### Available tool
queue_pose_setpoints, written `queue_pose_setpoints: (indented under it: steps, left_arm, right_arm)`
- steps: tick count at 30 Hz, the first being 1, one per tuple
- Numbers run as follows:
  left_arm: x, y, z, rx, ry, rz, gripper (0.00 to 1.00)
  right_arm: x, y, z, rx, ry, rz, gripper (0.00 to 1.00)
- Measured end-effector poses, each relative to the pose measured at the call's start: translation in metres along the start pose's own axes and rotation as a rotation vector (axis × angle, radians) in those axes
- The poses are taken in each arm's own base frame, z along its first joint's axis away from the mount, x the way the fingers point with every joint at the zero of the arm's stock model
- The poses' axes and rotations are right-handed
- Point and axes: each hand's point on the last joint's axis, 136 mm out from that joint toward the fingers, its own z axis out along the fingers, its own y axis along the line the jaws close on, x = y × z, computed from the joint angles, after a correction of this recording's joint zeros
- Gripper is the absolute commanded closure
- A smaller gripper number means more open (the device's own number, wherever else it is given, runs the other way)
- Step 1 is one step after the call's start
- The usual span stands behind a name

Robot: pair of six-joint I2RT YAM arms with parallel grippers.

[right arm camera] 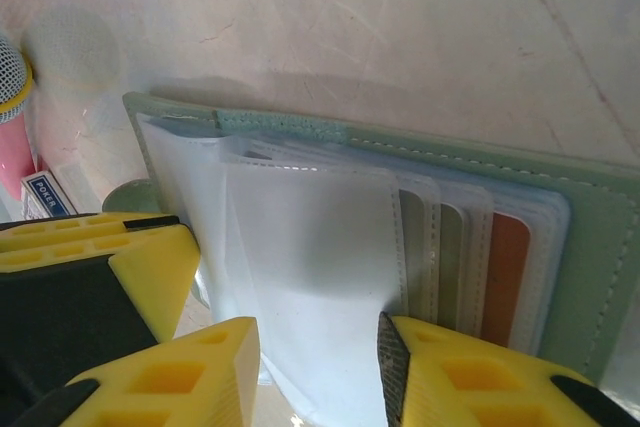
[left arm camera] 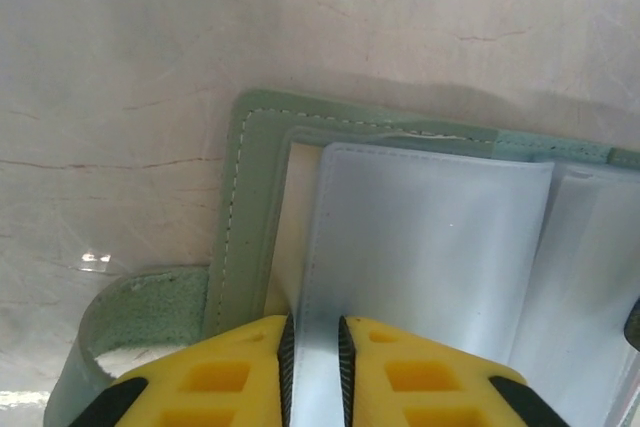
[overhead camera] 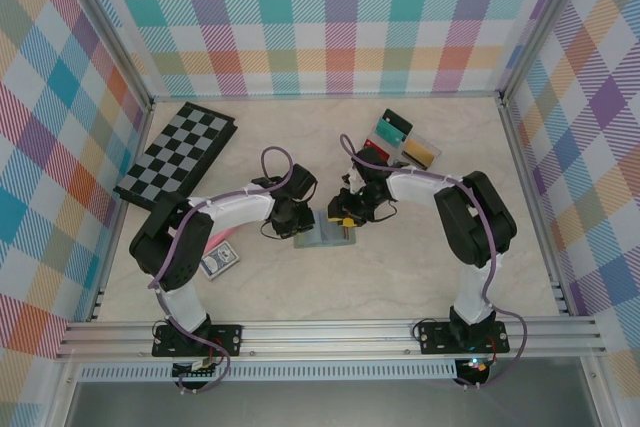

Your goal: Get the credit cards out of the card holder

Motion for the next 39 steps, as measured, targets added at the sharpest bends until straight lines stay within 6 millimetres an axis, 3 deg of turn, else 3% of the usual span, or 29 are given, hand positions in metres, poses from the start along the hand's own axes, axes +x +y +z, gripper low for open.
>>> queue_pose_setpoints:
  steps: [11,24,39]
  left_arm:
    - [0.0,-0.001,0.003,0.02,0.016,-0.008,0.83]
    - [-0.001,0.001,0.004,0.024,0.02,-0.006,0.83]
    - [-0.001,0.001,0.004,0.03,0.022,0.002,0.82]
  right_arm:
    - [0.001,0.002,0.001,-0.015,0.011,-0.01,0.64]
    - [0.003,0.02,-0.001,-0.108,0.037,-0.022,0.63]
    - [-0.002,-0.011,-0.016,0.106,-0.055,-0.004,0.64]
